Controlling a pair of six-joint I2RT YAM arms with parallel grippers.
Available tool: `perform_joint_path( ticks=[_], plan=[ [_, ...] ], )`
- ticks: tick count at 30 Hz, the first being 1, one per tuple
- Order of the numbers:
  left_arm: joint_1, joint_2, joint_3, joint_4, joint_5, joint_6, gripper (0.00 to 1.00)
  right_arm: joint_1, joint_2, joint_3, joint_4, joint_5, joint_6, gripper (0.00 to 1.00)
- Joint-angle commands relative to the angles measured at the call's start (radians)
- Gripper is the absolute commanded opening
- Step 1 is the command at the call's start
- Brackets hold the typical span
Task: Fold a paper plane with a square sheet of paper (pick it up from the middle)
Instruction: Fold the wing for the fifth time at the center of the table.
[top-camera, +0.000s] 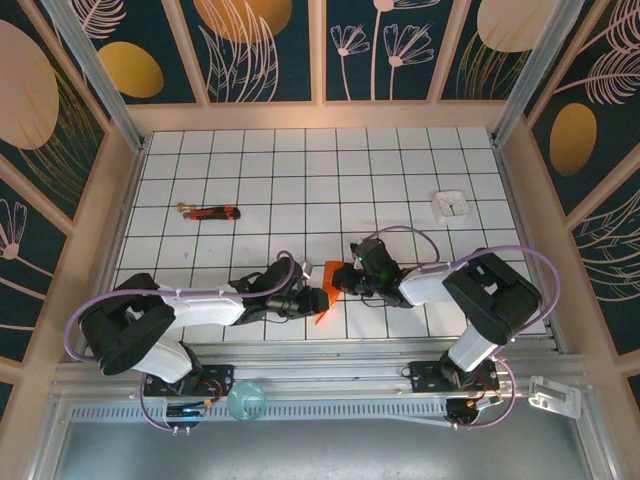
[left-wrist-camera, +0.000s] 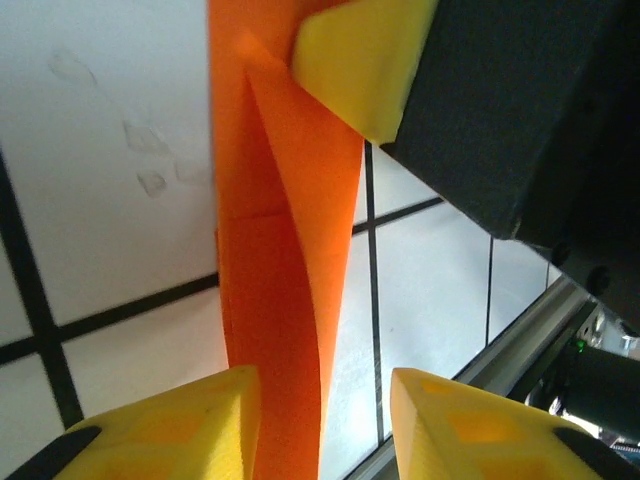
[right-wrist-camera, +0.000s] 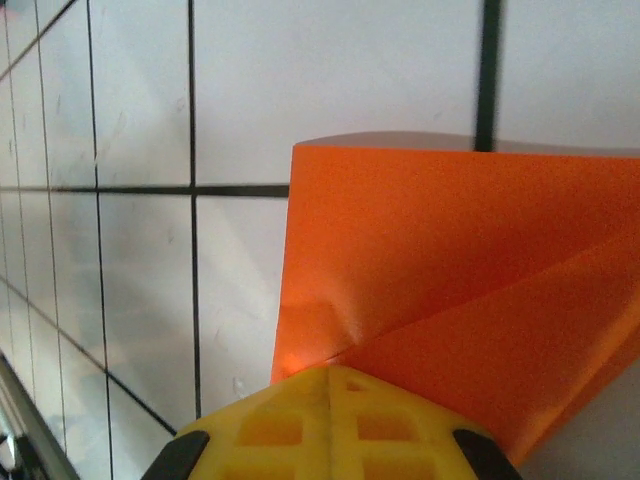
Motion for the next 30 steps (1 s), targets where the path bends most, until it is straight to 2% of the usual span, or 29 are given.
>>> perform_joint_path(
  ticks=[1, 5, 8, 13, 17, 25, 30],
  plan=[
    [0.027, -0.04, 0.023, -0.027, -0.045, 0.025, 0.42, 0.0, -0.008, -0.031, -0.113, 0.154, 0.051, 0.0],
    [0.046, -0.031, 0.052, -0.063, -0.044, 0.074, 0.45, -0.003, -0.019, -0.025, -0.124, 0.194, 0.074, 0.0],
    [0.06, 0.001, 0.074, -0.057, 0.01, 0.109, 0.45, -0.006, -0.016, -0.019, -0.117, 0.189, 0.07, 0.0],
    [0.078, 0.073, 0.1, -0.047, 0.11, 0.145, 0.35, -0.006, -0.002, -0.031, -0.097, 0.165, 0.065, 0.0],
    [0.078, 0.107, 0.113, -0.052, 0.143, 0.155, 0.26, -0.006, -0.001, -0.035, -0.09, 0.158, 0.061, 0.0],
    [0.077, 0.096, 0.035, 0.018, 0.159, 0.094, 0.11, -0.009, -0.002, -0.036, -0.09, 0.153, 0.053, 0.0],
    [0.077, 0.103, -0.027, 0.114, 0.201, 0.038, 0.06, -0.009, 0.004, -0.036, -0.089, 0.15, 0.051, 0.0]
  ],
)
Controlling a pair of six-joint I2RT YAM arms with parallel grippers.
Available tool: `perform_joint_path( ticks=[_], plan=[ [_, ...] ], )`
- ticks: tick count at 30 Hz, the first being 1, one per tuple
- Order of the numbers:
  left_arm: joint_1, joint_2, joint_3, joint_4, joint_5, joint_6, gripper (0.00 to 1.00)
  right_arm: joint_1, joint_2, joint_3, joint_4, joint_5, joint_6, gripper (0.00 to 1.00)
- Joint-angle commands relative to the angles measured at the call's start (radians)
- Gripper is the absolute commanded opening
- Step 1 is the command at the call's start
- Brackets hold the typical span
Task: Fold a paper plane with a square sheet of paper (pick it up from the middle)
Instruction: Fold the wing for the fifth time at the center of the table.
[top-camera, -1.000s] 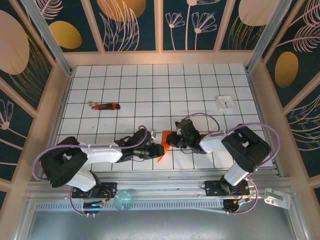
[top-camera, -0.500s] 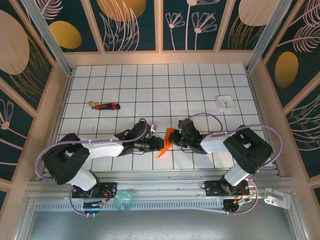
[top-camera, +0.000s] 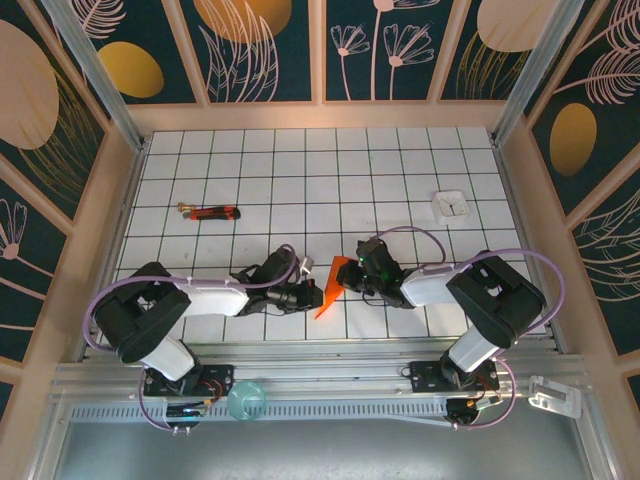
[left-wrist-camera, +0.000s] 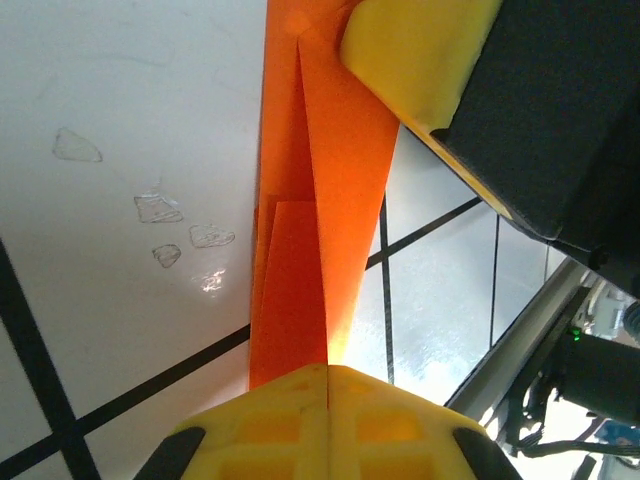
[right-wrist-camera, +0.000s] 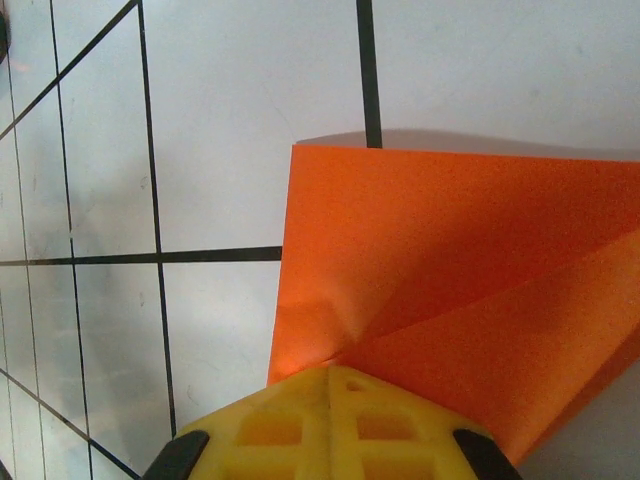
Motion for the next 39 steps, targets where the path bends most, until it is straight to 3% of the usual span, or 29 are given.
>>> perform_joint_path(
  ticks=[1, 16, 26, 33, 39],
  plan=[
    [0.003, 0.003, -0.045, 0.054, 0.062, -0.045, 0.06, -0.009, 0.025, -0.03, -0.076, 0.048, -0.006, 0.0],
    [-0.005, 0.041, -0.085, 0.084, 0.079, -0.049, 0.02, -0.009, 0.038, -0.029, -0.079, 0.05, -0.008, 0.0],
    [-0.011, 0.078, -0.127, 0.196, 0.114, -0.098, 0.02, -0.009, 0.043, -0.032, -0.079, 0.049, -0.007, 0.0],
    [-0.011, 0.02, -0.145, 0.19, 0.106, -0.116, 0.08, -0.009, 0.045, -0.033, -0.077, 0.048, -0.008, 0.0],
    [-0.011, -0.074, -0.129, 0.049, 0.033, -0.06, 0.2, -0.01, 0.046, -0.034, -0.081, 0.049, -0.012, 0.0]
  ],
)
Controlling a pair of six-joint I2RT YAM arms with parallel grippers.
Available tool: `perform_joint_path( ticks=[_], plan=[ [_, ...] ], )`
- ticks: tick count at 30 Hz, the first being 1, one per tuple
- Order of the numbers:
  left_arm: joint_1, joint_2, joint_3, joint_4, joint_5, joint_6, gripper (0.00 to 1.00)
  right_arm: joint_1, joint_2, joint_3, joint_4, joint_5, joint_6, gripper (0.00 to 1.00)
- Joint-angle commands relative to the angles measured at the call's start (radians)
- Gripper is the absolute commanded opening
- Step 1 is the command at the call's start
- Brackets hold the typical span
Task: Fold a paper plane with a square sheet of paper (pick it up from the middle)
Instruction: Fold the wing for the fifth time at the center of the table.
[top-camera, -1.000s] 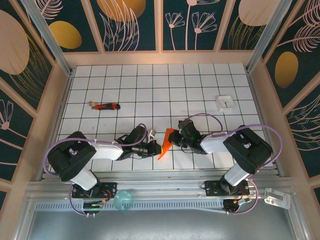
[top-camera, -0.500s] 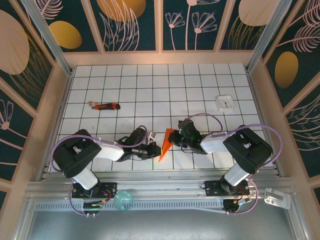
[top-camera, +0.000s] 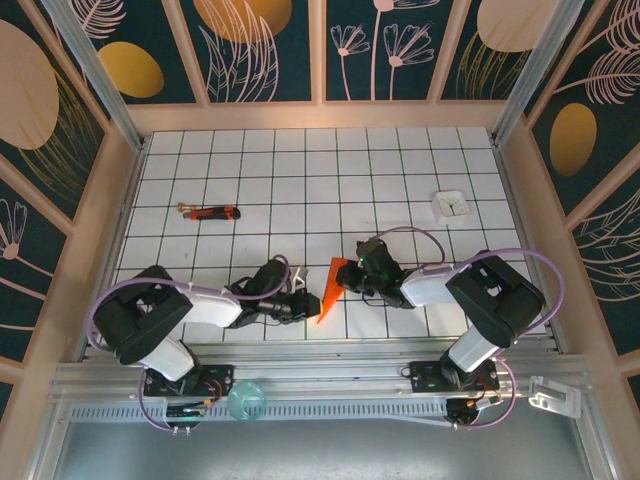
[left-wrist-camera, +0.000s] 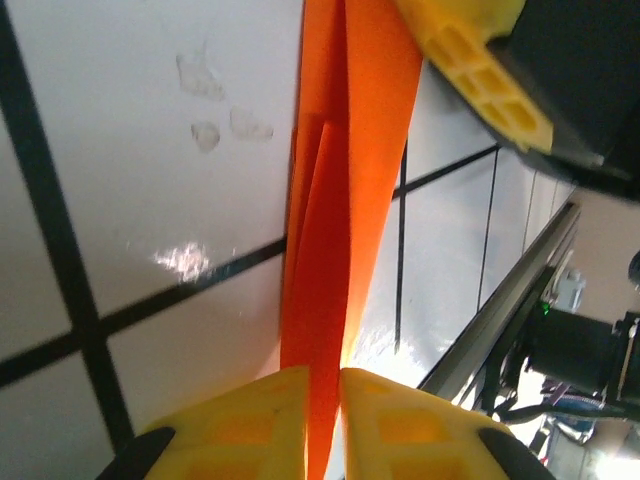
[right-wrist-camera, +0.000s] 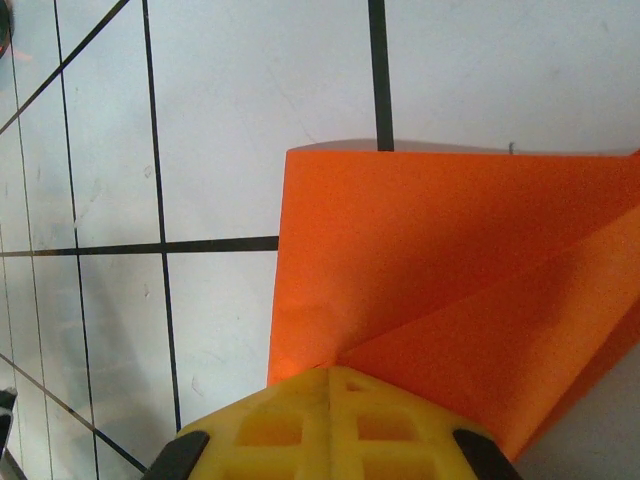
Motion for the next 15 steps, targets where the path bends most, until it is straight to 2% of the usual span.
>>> perform_joint_path(
  ticks=[1, 4, 8, 13, 15],
  plan=[
    [-0.004, -0.067, 0.008, -0.135, -0.038, 0.044, 0.23, -0.011, 0.042, -0.032, -0.084, 0.068, -0.01, 0.0],
    [-0.004, -0.126, 0.035, -0.212, -0.092, 0.072, 0.3, -0.011, 0.041, -0.035, -0.085, 0.068, -0.01, 0.0],
    [-0.03, -0.174, 0.083, -0.26, -0.132, 0.107, 0.32, -0.011, 0.041, -0.032, -0.088, 0.069, -0.012, 0.0],
    [-0.096, -0.115, 0.173, -0.27, -0.117, 0.139, 0.17, -0.011, 0.037, -0.032, -0.093, 0.071, -0.013, 0.0],
    [-0.105, -0.085, 0.188, -0.251, -0.108, 0.143, 0.14, -0.012, 0.037, -0.033, -0.093, 0.071, -0.014, 0.0]
  ],
)
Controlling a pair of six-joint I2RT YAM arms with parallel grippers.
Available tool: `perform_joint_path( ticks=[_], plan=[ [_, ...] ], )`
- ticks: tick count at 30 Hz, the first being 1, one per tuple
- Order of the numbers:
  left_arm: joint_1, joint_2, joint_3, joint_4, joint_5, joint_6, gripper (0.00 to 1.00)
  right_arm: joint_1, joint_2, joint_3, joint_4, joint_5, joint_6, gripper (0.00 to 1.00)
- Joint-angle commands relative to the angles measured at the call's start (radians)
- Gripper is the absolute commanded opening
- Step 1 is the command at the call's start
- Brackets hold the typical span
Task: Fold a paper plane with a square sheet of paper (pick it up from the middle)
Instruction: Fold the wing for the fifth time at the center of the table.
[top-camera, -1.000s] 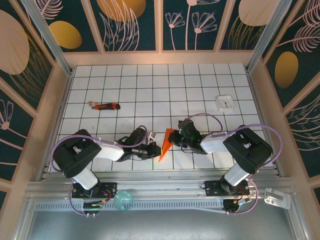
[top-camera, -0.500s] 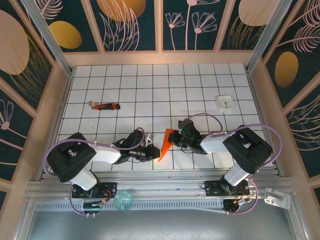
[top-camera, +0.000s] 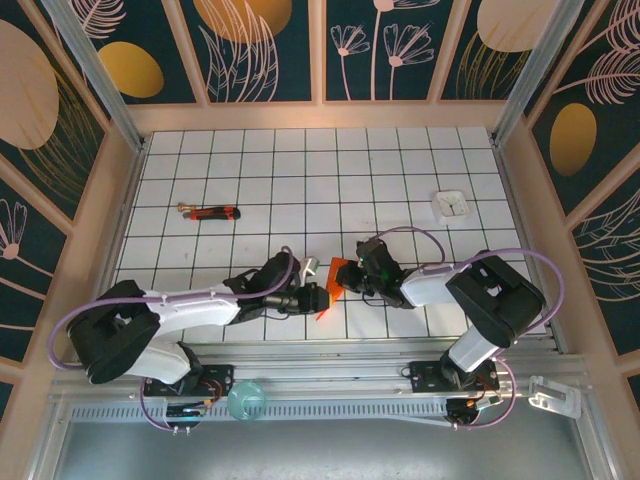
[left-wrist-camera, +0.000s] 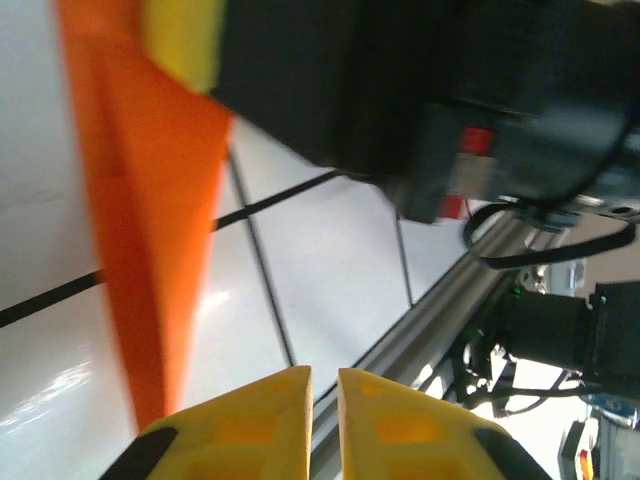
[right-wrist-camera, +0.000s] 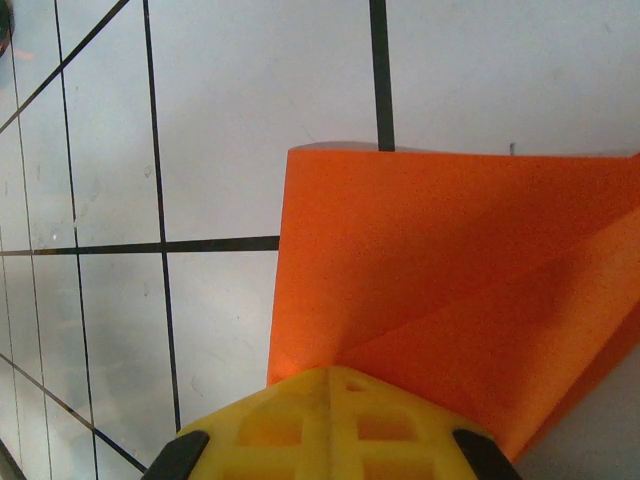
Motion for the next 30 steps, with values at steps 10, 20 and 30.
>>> perform_joint_path(
  ticks=[10, 20, 30],
  plan=[
    [-0.004, 0.137, 0.037, 0.023, -0.018, 0.028, 0.08, -0.012, 0.036, -0.035, -0.093, 0.068, -0.01, 0.0],
    [0.031, 0.105, -0.022, 0.071, -0.007, -0.007, 0.08, -0.012, 0.045, -0.031, -0.09, 0.063, -0.012, 0.0],
    [0.032, 0.154, -0.041, 0.106, 0.022, -0.02, 0.08, -0.012, 0.043, -0.029, -0.093, 0.063, -0.013, 0.0]
  ],
)
